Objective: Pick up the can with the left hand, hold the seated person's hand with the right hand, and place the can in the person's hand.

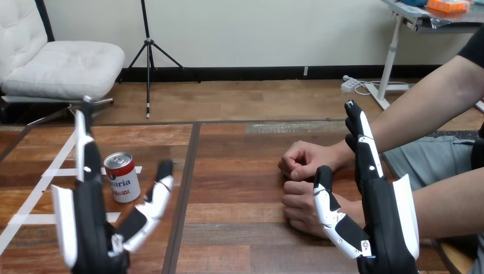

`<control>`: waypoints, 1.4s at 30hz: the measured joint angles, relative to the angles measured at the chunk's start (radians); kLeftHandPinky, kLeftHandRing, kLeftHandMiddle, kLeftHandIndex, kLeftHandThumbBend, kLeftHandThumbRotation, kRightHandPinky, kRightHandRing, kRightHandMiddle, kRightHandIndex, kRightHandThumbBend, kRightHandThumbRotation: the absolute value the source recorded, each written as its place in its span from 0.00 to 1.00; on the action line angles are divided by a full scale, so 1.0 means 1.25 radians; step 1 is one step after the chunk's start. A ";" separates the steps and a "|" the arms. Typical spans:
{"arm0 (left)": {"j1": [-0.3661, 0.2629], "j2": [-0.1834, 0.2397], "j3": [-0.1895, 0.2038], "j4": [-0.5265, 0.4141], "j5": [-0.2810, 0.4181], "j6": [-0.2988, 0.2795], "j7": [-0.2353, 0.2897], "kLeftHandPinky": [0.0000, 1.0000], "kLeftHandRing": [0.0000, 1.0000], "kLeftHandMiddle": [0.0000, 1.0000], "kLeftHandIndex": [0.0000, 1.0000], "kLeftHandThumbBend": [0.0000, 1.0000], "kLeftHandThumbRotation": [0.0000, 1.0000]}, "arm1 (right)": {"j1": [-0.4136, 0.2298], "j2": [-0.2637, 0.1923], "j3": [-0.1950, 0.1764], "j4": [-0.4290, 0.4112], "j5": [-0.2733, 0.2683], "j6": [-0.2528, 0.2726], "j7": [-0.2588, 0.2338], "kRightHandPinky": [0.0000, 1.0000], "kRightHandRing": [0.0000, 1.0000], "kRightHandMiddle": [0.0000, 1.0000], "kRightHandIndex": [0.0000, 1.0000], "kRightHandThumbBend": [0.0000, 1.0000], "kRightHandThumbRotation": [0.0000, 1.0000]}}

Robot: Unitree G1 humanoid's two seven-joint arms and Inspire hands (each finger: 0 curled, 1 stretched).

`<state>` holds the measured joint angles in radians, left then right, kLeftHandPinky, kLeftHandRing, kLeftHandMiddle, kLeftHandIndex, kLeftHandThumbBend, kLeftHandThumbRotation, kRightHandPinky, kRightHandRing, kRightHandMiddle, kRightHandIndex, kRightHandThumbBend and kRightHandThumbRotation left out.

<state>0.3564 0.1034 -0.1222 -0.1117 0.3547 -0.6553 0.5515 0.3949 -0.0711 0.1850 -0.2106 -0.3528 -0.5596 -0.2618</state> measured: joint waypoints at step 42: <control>-0.140 -0.050 0.134 0.127 0.123 0.165 0.106 0.87 0.90 0.91 0.91 0.69 0.00 | 0.000 0.004 -0.001 0.000 -0.002 0.006 0.002 1.00 1.00 0.99 0.98 0.00 0.00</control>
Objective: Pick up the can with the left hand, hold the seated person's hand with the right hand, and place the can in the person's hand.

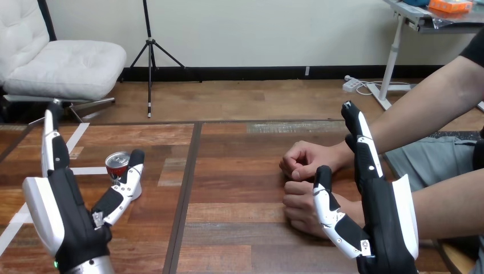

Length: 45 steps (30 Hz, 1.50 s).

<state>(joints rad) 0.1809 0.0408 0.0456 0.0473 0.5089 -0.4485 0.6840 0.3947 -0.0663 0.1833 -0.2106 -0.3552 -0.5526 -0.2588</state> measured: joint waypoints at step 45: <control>-0.161 0.028 0.010 0.233 -0.053 0.079 -0.031 0.76 0.83 0.86 0.85 0.72 0.00 | 0.000 0.002 -0.001 0.000 -0.002 0.003 0.001 1.00 0.99 0.98 0.97 0.00 0.00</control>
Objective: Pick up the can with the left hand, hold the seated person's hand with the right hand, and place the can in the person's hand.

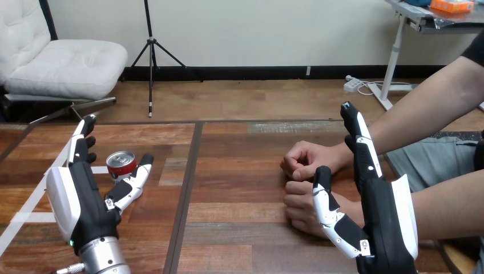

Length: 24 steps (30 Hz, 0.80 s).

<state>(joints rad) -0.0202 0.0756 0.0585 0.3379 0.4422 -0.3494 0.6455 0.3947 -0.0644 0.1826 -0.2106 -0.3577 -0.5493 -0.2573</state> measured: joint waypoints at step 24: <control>-0.059 0.018 -0.002 0.076 -0.012 0.019 -0.013 0.73 0.83 0.86 0.85 0.74 0.00 | 0.000 0.000 0.000 0.000 0.004 0.000 0.008 1.00 1.00 0.98 0.97 0.00 0.00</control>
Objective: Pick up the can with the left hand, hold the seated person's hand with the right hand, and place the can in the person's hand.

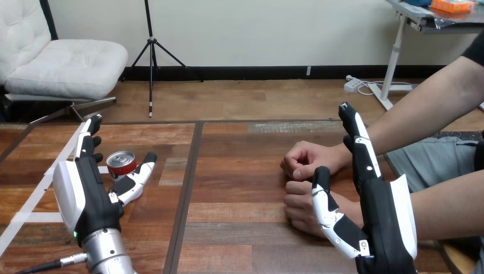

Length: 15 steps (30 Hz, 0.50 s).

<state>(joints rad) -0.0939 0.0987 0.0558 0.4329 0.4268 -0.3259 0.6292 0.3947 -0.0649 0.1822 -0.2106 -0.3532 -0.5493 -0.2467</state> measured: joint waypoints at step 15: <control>-0.012 0.008 -0.001 0.010 0.001 0.019 0.000 0.73 0.83 0.87 0.85 0.74 0.00 | 0.000 0.000 -0.001 0.000 -0.001 0.000 0.001 1.00 1.00 0.98 0.97 0.00 0.00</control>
<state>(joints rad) -0.1094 0.1086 0.0545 0.4449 0.4276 -0.3022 0.6297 0.3947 -0.0650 0.1806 -0.2106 -0.3538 -0.5493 -0.2456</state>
